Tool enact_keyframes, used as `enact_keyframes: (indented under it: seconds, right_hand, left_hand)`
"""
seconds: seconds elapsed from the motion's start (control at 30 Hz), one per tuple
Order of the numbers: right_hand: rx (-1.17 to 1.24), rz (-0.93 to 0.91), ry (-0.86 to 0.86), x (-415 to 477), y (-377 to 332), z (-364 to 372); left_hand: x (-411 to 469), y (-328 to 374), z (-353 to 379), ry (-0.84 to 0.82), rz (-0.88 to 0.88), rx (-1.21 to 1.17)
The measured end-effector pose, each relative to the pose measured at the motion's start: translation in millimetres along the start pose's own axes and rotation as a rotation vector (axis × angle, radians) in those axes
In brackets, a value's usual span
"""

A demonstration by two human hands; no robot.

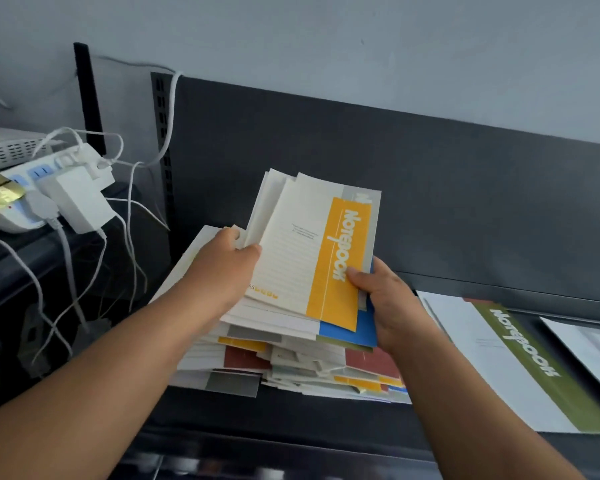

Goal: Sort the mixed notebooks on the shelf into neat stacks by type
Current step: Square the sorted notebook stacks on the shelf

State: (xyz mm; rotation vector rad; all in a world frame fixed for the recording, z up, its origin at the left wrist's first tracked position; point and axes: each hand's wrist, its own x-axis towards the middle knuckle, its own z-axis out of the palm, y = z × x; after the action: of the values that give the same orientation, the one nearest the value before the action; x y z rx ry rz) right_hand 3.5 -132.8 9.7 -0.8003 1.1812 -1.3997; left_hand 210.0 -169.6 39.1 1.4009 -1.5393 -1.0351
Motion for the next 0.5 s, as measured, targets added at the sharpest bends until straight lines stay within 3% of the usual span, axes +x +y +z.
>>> enact_keyframes:
  seconds: [0.07, 0.13, 0.5]
  right_hand:
    - [-0.008, -0.026, 0.008, -10, -4, -16]
    - [-0.031, -0.037, 0.043, -19, -9, -33]
    - [-0.211, -0.133, 0.33, -72, -34, -172]
  left_hand:
    - [-5, 8, 12, -0.136, -0.134, -0.263]
    - [-11, 15, 26, -0.242, -0.205, -0.36]
    - [-64, 53, 172, -0.295, -0.104, -0.309]
